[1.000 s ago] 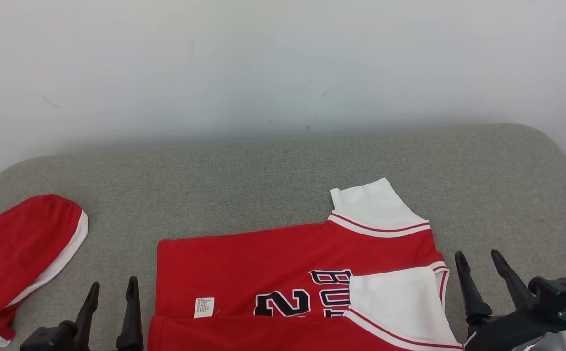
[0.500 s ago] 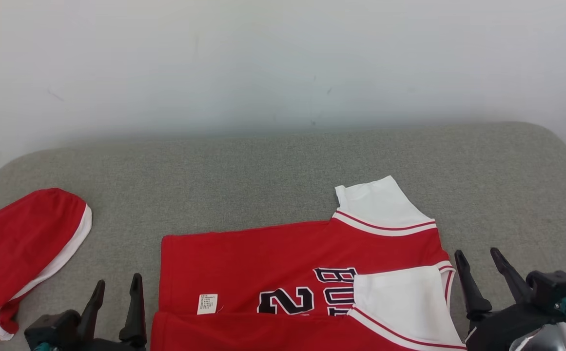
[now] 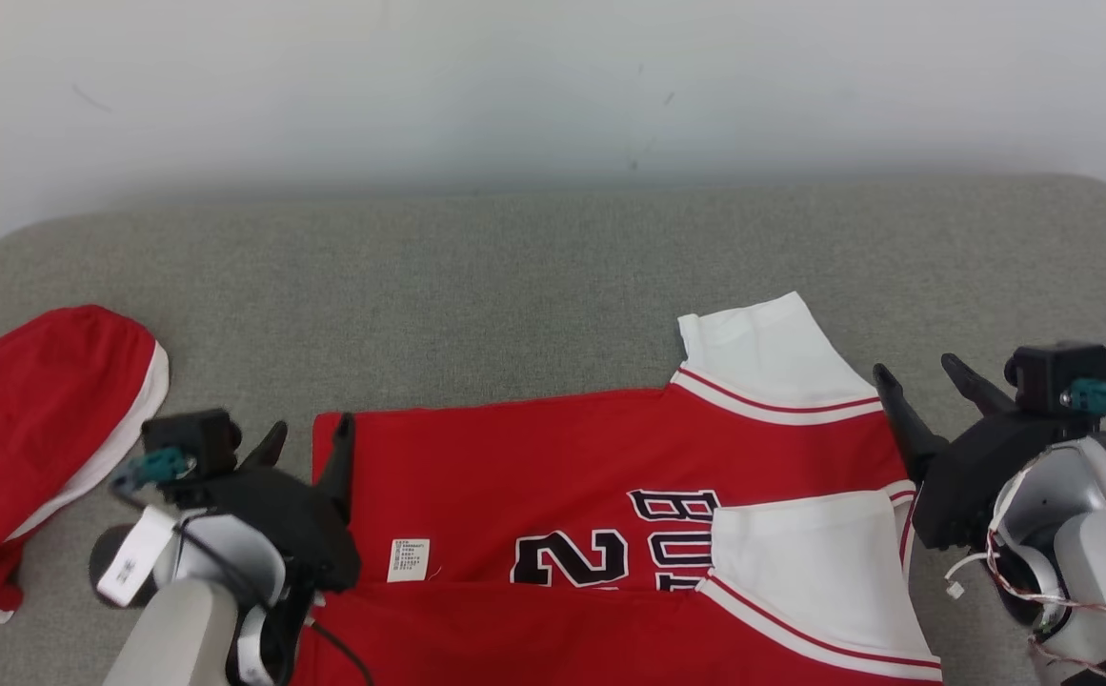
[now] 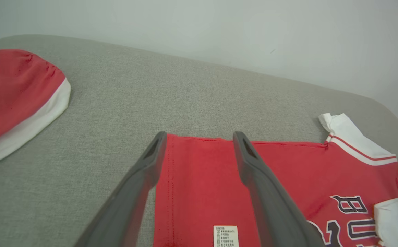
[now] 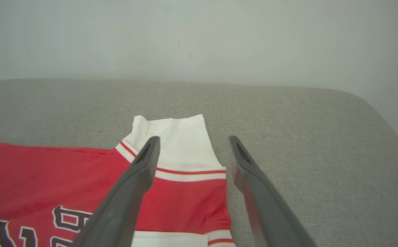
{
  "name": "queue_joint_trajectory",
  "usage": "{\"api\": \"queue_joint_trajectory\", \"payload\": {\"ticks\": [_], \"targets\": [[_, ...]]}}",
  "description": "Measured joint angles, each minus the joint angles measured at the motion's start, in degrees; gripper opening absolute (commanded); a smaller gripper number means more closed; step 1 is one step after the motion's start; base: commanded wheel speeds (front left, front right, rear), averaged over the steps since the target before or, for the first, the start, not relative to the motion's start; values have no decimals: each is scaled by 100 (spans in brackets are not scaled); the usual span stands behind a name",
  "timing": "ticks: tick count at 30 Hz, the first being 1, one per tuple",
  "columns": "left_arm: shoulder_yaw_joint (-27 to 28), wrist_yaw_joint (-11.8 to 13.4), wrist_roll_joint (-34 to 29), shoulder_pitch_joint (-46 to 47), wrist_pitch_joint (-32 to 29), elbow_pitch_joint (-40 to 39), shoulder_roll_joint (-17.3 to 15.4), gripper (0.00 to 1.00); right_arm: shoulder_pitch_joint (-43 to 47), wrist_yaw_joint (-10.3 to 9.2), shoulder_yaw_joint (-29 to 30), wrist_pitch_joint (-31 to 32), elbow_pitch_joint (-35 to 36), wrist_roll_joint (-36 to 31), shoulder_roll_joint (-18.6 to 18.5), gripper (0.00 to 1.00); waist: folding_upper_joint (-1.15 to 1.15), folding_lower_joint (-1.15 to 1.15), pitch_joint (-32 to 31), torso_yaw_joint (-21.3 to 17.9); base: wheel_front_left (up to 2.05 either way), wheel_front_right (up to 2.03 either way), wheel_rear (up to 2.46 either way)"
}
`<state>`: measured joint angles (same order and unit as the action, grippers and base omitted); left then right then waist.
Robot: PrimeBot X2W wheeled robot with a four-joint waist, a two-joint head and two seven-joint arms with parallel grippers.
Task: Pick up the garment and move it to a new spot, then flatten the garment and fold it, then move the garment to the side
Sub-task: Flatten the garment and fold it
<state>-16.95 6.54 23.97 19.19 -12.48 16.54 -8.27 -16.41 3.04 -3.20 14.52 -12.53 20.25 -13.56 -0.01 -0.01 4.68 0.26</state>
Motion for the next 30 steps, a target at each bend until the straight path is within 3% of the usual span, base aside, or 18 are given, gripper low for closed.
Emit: {"api": "queue_joint_trajectory", "payload": {"ticks": [10, 18, 30], "targets": [[-265, 9, -170, 1300, -1213, 588, 400, 100, -1116, -54, 131, 1196, -433, 104, -379, 100, 0, -1, 670, 225, 0, 0, 0], [-322, 56, -635, 2160, -2045, 1146, 441, 100, -2238, -298, 223, 1987, -957, 91, -671, 100, -1, -1, 1444, 587, 0, 0, 0], [-474, 51, -843, 2618, -2520, 1757, 659, 100, -2558, -310, 243, 2390, -1674, 96, -743, 100, 0, 0, 1782, 1173, 0, 0, 0]]}}
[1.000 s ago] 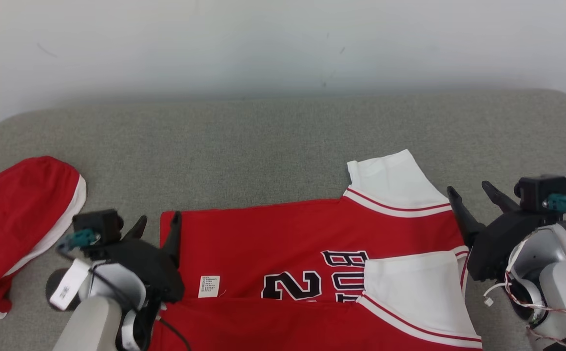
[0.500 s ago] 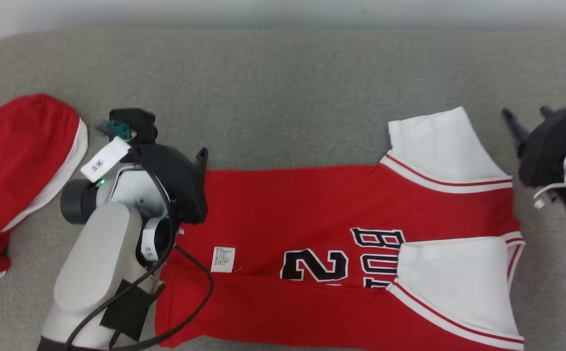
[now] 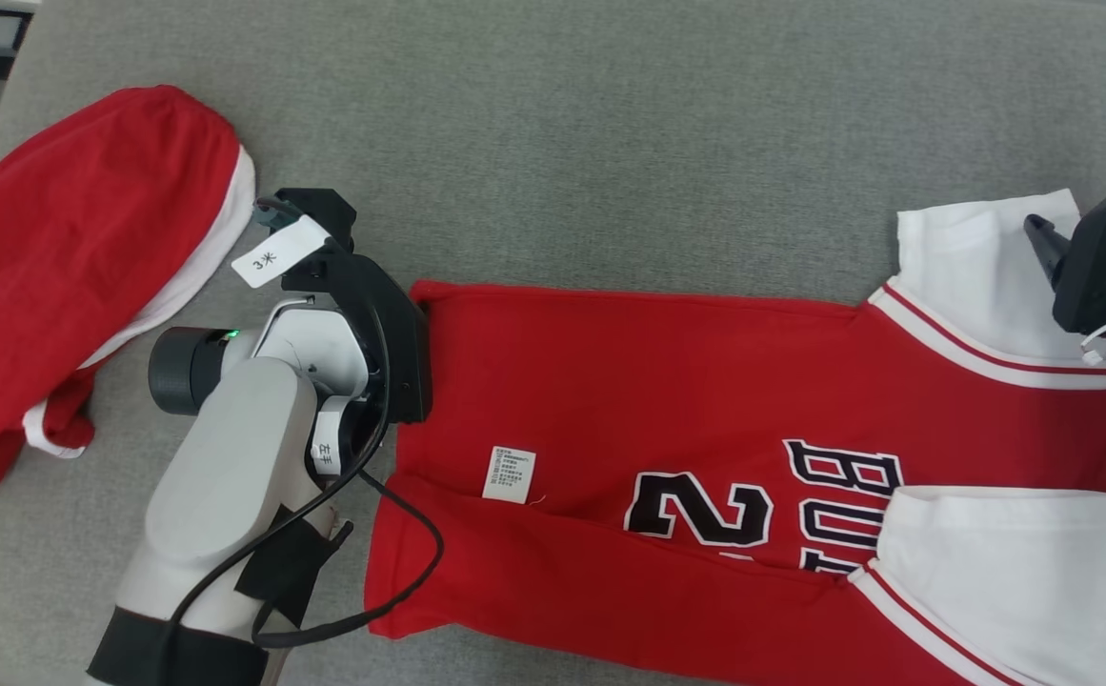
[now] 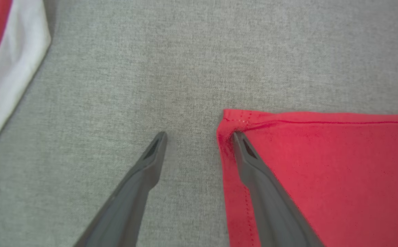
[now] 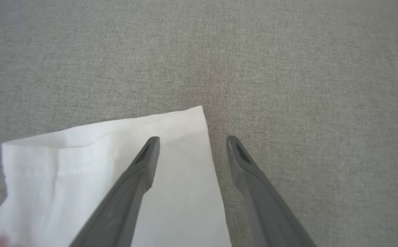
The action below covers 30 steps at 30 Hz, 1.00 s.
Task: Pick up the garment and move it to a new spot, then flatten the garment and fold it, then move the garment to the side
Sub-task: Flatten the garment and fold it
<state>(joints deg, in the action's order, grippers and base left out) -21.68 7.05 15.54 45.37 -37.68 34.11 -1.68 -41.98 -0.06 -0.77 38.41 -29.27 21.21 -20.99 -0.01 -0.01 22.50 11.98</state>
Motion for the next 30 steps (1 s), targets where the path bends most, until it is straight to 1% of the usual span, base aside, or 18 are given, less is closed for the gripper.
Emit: {"api": "queue_joint_trajectory", "payload": {"ticks": [4, 5, 7, 10, 13, 14, 15, 17, 21, 22, 23, 24, 25, 26, 27, 28, 29, 30], "targets": [[-47, 1, 0, 31, -107, 29, 25, 100, -162, -47, 54, 54, -64, 2, -78, 100, 0, 0, -2, 125, 0, 0, 0], [-113, 1, -42, 90, -177, 31, 23, 100, -325, -98, 88, 145, -104, 30, -90, 100, 0, 1, 54, 200, 0, 0, 0], [-134, 1, -41, 123, -213, 20, 27, 100, -326, -103, 71, 175, -193, 33, -90, 100, 0, 1, 93, 227, 0, 0, 0], [-179, 1, -38, 201, -213, 23, 27, 100, -346, -177, 62, 201, -332, 32, -88, 100, 0, 0, 146, 256, 0, 0, 0], [-202, 7, 0, 213, -213, 25, 18, 100, -419, -177, 34, 224, -427, 32, -77, 100, 1, 1, 146, 230, 0, 0, 0], [-311, 25, 243, 224, -220, -27, -29, 100, -438, -177, 30, 226, -549, 32, -75, 75, 1, 1, 135, 178, 0, 0, 0], [-401, 48, 486, 229, -219, -156, -9, 100, -450, -176, 2, 223, -609, 32, -51, 72, 1, 1, 117, 131, 0, 0, 0], [-441, 48, 559, 248, -219, -179, -7, 100, -463, -169, -12, 214, -631, 32, -40, 75, 0, 1, 111, 113, 0, 0, 0], [-491, 48, 634, 276, -219, -166, -8, 100, -481, -160, -40, 192, -668, 32, -4, 71, 0, 1, 106, 80, 0, 0, 0], [-490, 48, 654, 277, -219, -163, -8, 100, -489, -145, -49, 191, -676, 32, -1, 67, 1, 1, 107, 73, 0, 0, 0], [-486, 48, 669, 280, -211, -159, -8, 100, -495, -145, -57, 191, -679, 32, 2, 59, 0, 1, 108, 66, 0, 0, 0], [-475, 48, 669, 283, -204, -156, -8, 100, -499, -145, -62, 191, -682, 32, 8, 49, 1, 1, 111, 61, 0, 0, 0], [-465, 48, 669, 294, -181, -148, -7, 100, -503, -145, -64, 189, -687, 32, 15, 46, 1, 1, 116, 57, 0, 0, 0], [-457, 48, 669, 312, -159, -138, -5, 91, -511, -144, -65, 186, -697, 32, 20, 44, 0, 1, 121, 53, 0, 0, 0], [-428, 47, 675, 335, -121, -127, -1, 49, -536, -143, -66, 183, -720, 33, 21, 37, 0, 1, 133, 48, 0, 0, 0], [-420, 47, 677, 341, -101, -114, -1, 34, -545, -143, -67, 185, -732, 33, 21, 35, 1, 1, 139, 46, 0, 0, 0], [-413, 47, 677, 342, -85, -98, 1, 29, -547, -137, -70, 183, -738, 33, 21, 31, 0, 1, 146, 45, 0, 0, 0], [-412, 47, 677, 342, -57, -82, 1, 22, -547, -136, -70, 183, -745, 33, 20, 29, 0, 1, 152, 45, 0, 0, 0]]}}
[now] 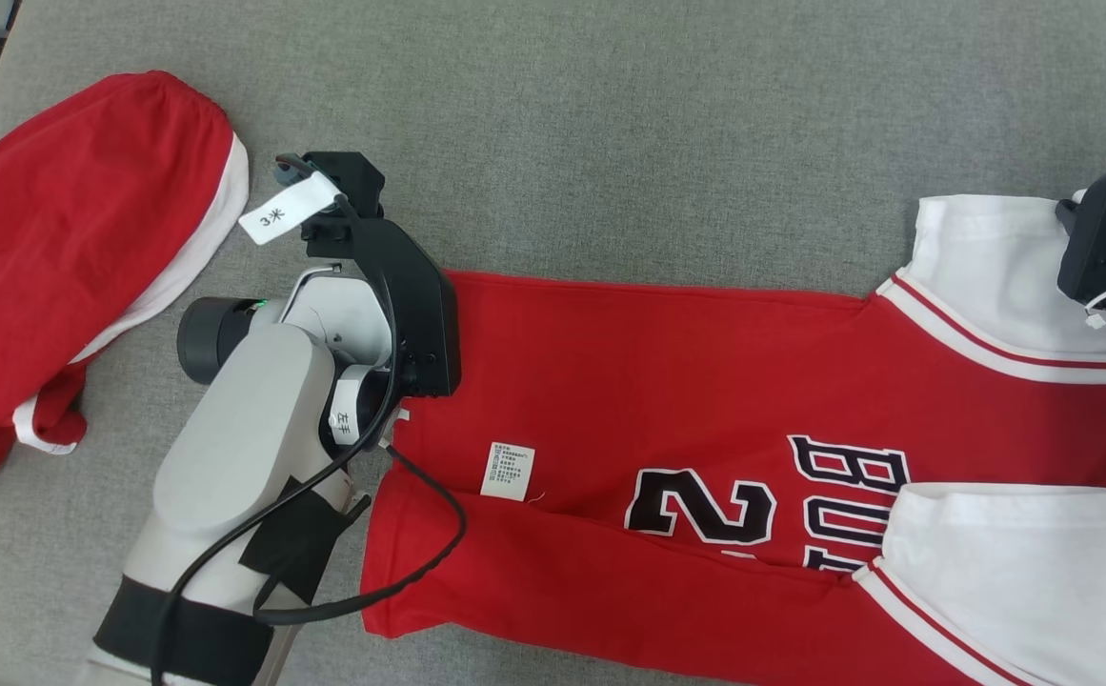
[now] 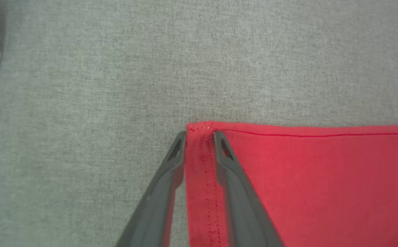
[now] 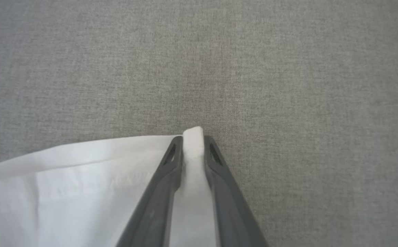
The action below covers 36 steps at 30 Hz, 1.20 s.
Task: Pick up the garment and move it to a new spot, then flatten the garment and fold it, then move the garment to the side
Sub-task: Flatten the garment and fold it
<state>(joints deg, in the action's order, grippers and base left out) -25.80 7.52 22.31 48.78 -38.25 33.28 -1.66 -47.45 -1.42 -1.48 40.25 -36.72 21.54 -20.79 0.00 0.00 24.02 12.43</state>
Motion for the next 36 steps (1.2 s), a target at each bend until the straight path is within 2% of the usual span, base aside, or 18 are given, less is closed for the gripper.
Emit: {"api": "queue_joint_trajectory", "payload": {"ticks": [1, 2, 12, 19, 23, 27, 31, 36], "targets": [[-5, 0, 24, 0, 21, 4, 3, 0, -2, 20, -1, 0, -7, 0, 0, 11, 0, 0, 12, -1, 0, 0, 0], [-10, 0, 34, 1, 82, 13, 10, 0, -5, 42, -11, -24, -5, 0, 0, 0, 0, 0, 22, -2, 0, 0, 0], [-24, 0, 82, 97, 419, 200, 19, 0, -34, 103, 114, -282, -147, 192, 55, 0, 0, 0, -64, -28, 0, 0, 0], [-73, 0, 127, 73, 795, 293, 20, 0, 54, 468, 479, -643, -68, 760, 260, 0, 0, -1, -305, -49, 0, 0, 0], [-110, 0, 127, -19, 978, 316, 18, 0, 406, 650, 565, -712, 48, 1025, 322, 0, 0, 0, -485, -66, 0, 0, 0], [-101, 0, 134, -300, 1167, 419, 14, 0, 840, 773, 571, -805, 386, 1269, 392, 0, 0, 0, -747, -114, 0, 0, 0], [-79, 0, 137, -527, 1311, 422, 12, 0, 1212, 801, 576, -801, 736, 1454, 417, 0, 0, 0, -959, -185, 0, 0, 0], [-42, -2, 255, -854, 1471, 417, -19, 0, 2140, 848, 553, -587, 1428, 1872, 409, 0, 0, 0, -1262, -316, 0, 0, 0]]}}
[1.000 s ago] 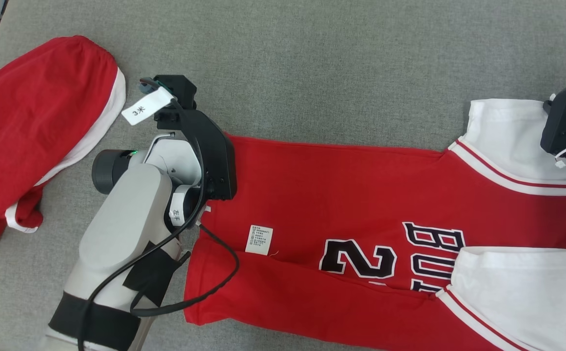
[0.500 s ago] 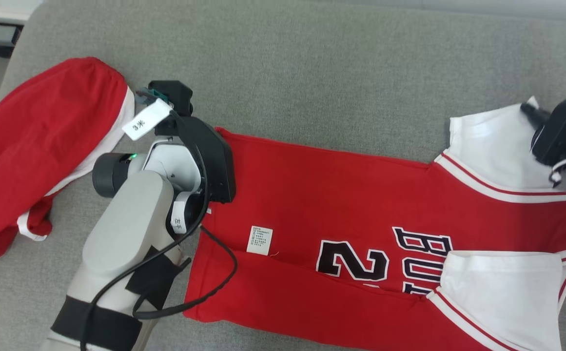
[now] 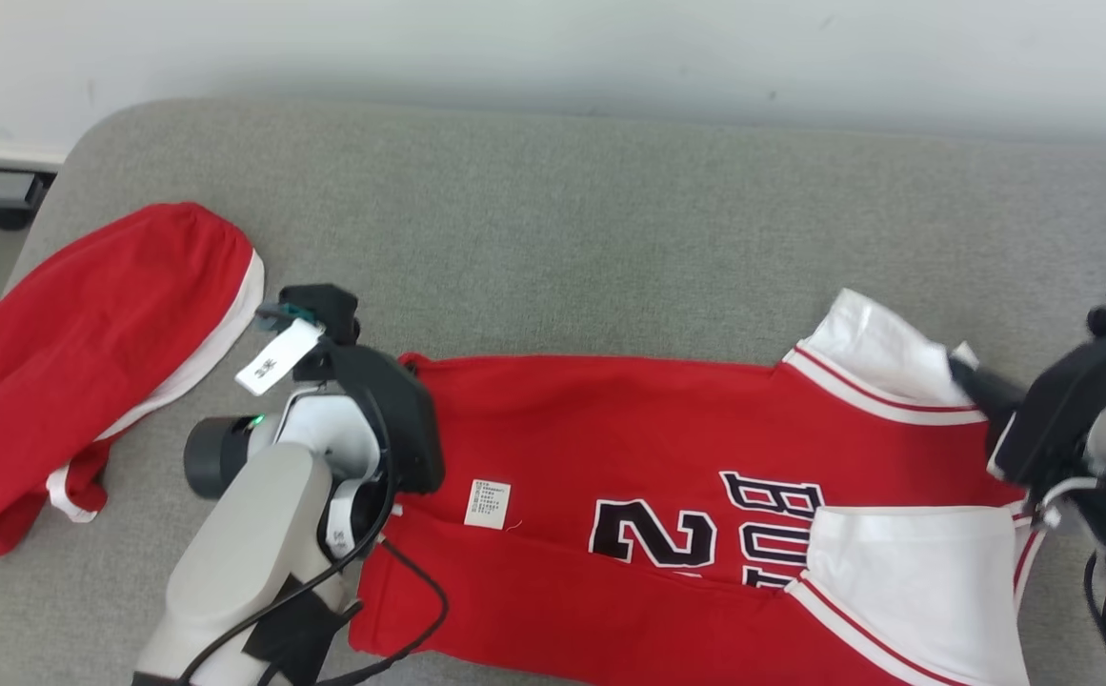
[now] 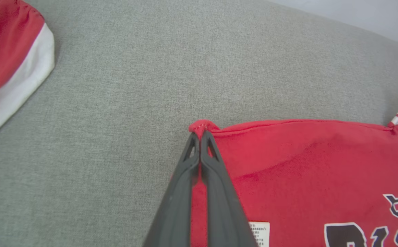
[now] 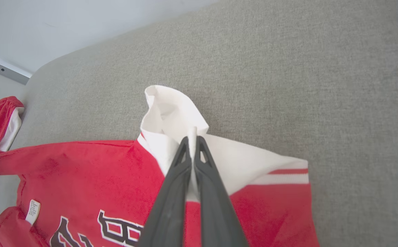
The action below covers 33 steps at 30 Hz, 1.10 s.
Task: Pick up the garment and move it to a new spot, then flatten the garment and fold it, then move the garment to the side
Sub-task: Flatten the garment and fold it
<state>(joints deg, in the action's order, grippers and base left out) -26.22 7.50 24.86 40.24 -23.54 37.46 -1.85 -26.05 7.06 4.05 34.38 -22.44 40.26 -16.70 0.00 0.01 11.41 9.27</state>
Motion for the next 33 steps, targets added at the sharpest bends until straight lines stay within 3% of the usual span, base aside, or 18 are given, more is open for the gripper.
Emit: {"api": "queue_joint_trajectory", "payload": {"ticks": [7, 14, 26, 33], "targets": [[102, -2, 92, -366, 203, -74, -162, 0, 1140, 0, -187, 431, 1127, 583, -191, 0, 0, 0, -306, -170, 0, 0, 0], [205, -54, 145, -711, 564, -248, -285, 0, 1882, 0, -8, 730, 2119, 1099, -343, 0, 0, 0, -587, -384, 0, 0, 0], [136, -250, 140, -1365, 1079, -679, -478, 0, 2772, -9, 285, 1166, 3077, 1529, -504, 0, 0, 0, -713, -498, 0, 0, 0], [154, -246, 140, -1601, 1201, -714, -549, 0, 3061, -158, 277, 1408, 3236, 1563, -531, 0, 1, 0, -692, -462, 0, 0, 0]]}}
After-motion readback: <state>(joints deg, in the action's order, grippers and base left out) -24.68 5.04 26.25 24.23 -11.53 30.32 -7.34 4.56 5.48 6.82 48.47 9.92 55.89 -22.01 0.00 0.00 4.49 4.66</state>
